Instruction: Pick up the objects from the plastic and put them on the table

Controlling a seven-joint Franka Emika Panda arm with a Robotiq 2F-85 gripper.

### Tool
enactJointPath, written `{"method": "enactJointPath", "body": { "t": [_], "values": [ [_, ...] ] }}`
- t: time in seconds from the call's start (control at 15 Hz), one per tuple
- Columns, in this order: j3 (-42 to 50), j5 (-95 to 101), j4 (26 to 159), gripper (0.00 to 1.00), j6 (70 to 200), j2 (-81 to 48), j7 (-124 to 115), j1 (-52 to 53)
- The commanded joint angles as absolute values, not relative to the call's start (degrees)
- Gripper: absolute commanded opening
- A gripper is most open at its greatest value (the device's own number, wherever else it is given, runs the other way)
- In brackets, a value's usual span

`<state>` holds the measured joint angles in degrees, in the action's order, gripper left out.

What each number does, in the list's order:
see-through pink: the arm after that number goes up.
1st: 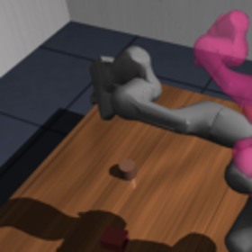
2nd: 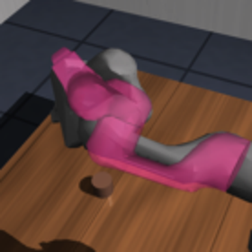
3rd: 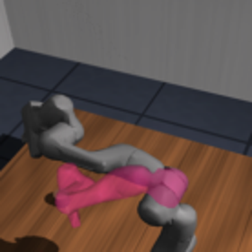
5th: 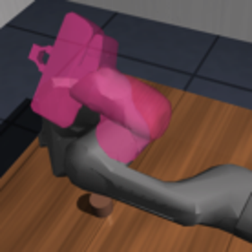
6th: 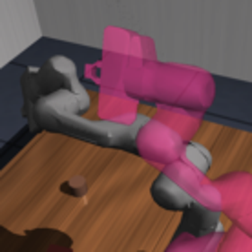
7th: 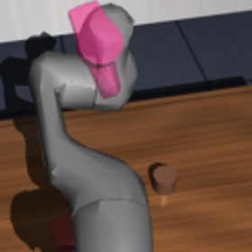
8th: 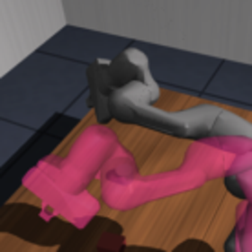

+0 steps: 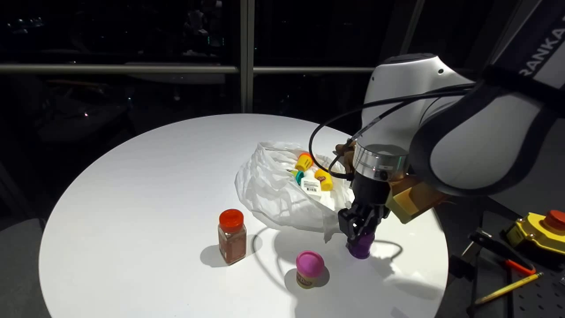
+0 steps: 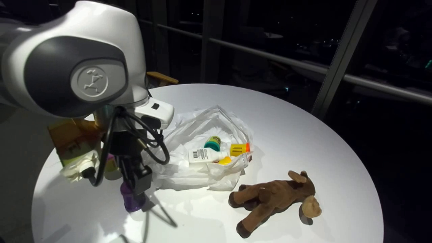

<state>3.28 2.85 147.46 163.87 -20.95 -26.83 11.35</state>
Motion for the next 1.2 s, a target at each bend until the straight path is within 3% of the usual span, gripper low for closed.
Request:
{"method": "enactJointPath", "body": {
  "t": [0.0, 0.13, 0.2, 0.6, 1.13],
  "values": [
    [4.5, 3.3, 149.8, 0.83, 163.6, -17.2, -24.7, 13.1],
    [5.2, 3.7, 152.8, 0.98, 163.7, -12.1, -24.7, 13.6],
    [4.7, 2.9, 153.5, 1.00, 163.7, -9.8, -24.5, 12.8],
    [1.2, -5.2, 146.9, 1.00, 158.9, -2.4, -22.6, 7.3],
    [2.0, -5.6, 127.5, 1.00, 154.2, -16.0, -24.4, 4.9]
  ]
}}
